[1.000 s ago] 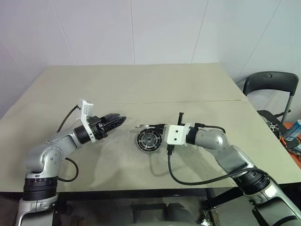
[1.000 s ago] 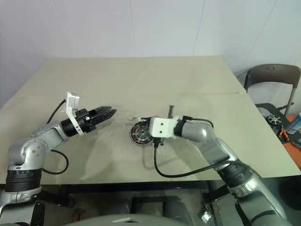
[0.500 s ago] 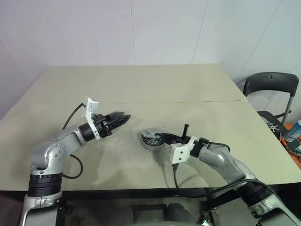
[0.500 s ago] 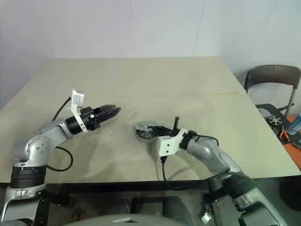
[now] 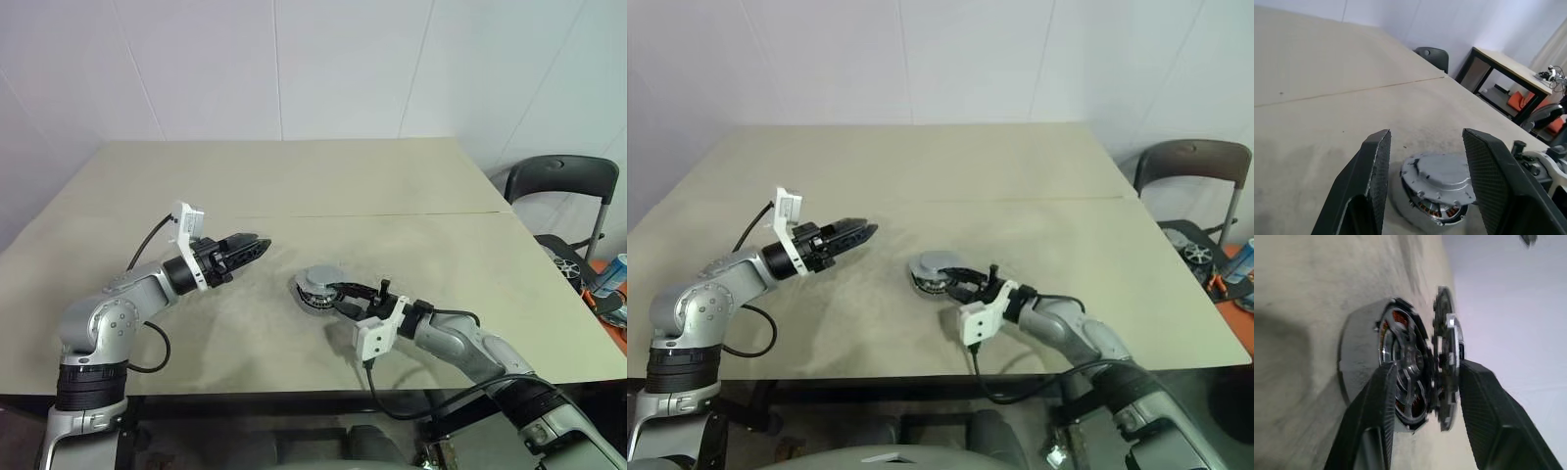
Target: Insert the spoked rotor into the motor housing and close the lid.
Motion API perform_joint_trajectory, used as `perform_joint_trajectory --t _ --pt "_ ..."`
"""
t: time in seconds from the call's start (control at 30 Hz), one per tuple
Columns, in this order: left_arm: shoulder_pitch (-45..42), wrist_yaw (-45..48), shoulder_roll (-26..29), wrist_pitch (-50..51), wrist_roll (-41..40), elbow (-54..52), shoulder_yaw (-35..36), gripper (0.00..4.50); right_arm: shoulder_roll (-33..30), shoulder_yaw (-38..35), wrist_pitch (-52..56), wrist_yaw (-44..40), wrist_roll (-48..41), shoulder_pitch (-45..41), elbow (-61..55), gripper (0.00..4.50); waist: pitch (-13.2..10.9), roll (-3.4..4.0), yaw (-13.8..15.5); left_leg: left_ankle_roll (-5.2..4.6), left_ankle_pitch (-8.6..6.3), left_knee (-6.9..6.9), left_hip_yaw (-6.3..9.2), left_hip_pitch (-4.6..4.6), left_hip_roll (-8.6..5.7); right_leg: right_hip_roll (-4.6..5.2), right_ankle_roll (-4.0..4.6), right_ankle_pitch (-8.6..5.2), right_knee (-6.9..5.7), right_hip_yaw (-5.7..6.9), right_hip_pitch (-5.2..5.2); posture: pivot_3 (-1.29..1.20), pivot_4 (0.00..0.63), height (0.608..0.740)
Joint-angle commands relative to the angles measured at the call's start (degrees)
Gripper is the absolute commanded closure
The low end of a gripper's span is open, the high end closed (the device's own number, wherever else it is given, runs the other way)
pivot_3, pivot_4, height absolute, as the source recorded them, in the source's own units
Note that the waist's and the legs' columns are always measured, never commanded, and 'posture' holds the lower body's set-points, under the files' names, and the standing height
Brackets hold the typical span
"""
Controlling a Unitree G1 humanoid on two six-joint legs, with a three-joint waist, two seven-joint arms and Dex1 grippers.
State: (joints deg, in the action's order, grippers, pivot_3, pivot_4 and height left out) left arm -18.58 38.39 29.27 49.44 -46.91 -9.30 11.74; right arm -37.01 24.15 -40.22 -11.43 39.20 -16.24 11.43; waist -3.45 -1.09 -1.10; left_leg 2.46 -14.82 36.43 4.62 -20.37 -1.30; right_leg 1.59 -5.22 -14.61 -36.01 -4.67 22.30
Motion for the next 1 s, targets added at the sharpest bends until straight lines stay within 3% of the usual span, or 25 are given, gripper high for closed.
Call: perform_joint_trajectory --t 0.03,0.33,0.4,0.47,0.57,0.67,0.77,0.93,1.0 --pt "-1.2 0.2 0.5 -0.5 -0.8 -1.1 1.2 2.03 -1.9 -1.0 -4.4 4.3 3.3 -0.4 -0.4 2.45 0.0 0.00 0.0 0.00 0.00 0.00 0.00 0.00 0.00 0.01 0.00 0.00 0.00 0.00 0.00 0.00 0.000 0.740" --pt "-1.9 1.2 -0.1 -1.9 0.5 0.8 0.3 2.03 -3.5 -3.4 -9.7 12.5 6.7 -2.0 -0.8 2.45 0.0 -0.01 -0.2 0.00 0.00 0.01 -0.02 0.02 0.00 -0.01 0.02 0.01 -0.04 -0.04 0.00 0.00 0.000 0.740" --pt "-1.7 1.1 -0.3 -2.0 0.5 0.7 0.2 2.03 -4.0 -3.6 -9.2 10.8 4.2 -1.9 1.1 2.45 0.0 -0.01 -0.1 0.00 0.00 0.02 -0.03 0.02 0.00 -0.01 0.04 0.02 -0.04 -0.05 0.00 0.00 0.000 0.740" --pt "-1.5 0.8 -0.5 -2.2 0.5 0.3 0.0 2.03 -3.0 -4.4 0.4 -1.9 -8.9 -0.6 3.2 2.45 0.0 -0.07 -0.1 0.00 0.00 0.02 -0.03 0.02 0.00 0.00 0.06 0.04 -0.04 -0.06 -0.01 0.00 0.000 0.740" --pt "-0.9 0.4 -0.7 -2.1 0.4 -0.4 0.1 2.03 -1.4 -6.2 24.2 -22.1 -30.6 1.6 -4.7 2.45 0.0 -0.10 0.0 -0.01 0.01 0.08 0.04 0.02 0.01 0.01 0.21 0.14 -0.03 -0.04 -0.12 0.00 0.000 0.740" --pt "-0.4 0.3 -0.7 -2.0 0.3 -0.8 0.1 2.03 2.0 -9.2 48.6 -30.8 -46.9 -0.7 -15.4 2.45 0.0 -0.08 -0.4 -0.02 0.00 0.09 0.13 0.03 0.10 0.00 0.20 0.14 -0.10 -0.05 -0.06 0.00 0.000 0.740" --pt "-0.2 0.2 -0.7 -1.9 0.5 -1.0 -0.2 2.03 6.4 -11.6 57.7 -30.2 -51.4 -4.4 -18.2 1.93 0.0 -0.06 -1.2 -0.02 0.00 0.09 0.18 0.06 0.12 -0.10 0.15 0.12 -0.18 0.03 -0.04 0.00 0.000 0.740" --pt "-1.0 0.2 -0.3 -1.4 0.2 -0.9 -0.2 2.03 7.8 -11.3 68.9 -32.3 -55.4 -6.7 -21.8 0.24 0.0 -0.08 -0.8 -0.01 0.00 0.08 0.21 -0.03 0.10 -0.08 0.06 0.06 -0.06 0.16 -0.03 0.00 0.000 0.740" --pt "-1.0 0.1 -0.2 -1.3 0.1 -0.9 -0.2 2.03 7.6 -9.5 72.9 -34.1 -56.2 -7.4 -22.8 0.02 0.0 -0.07 -0.8 -0.01 0.00 0.06 0.15 -0.11 0.06 -0.02 0.07 0.07 -0.01 0.12 0.02 0.00 0.000 0.740"
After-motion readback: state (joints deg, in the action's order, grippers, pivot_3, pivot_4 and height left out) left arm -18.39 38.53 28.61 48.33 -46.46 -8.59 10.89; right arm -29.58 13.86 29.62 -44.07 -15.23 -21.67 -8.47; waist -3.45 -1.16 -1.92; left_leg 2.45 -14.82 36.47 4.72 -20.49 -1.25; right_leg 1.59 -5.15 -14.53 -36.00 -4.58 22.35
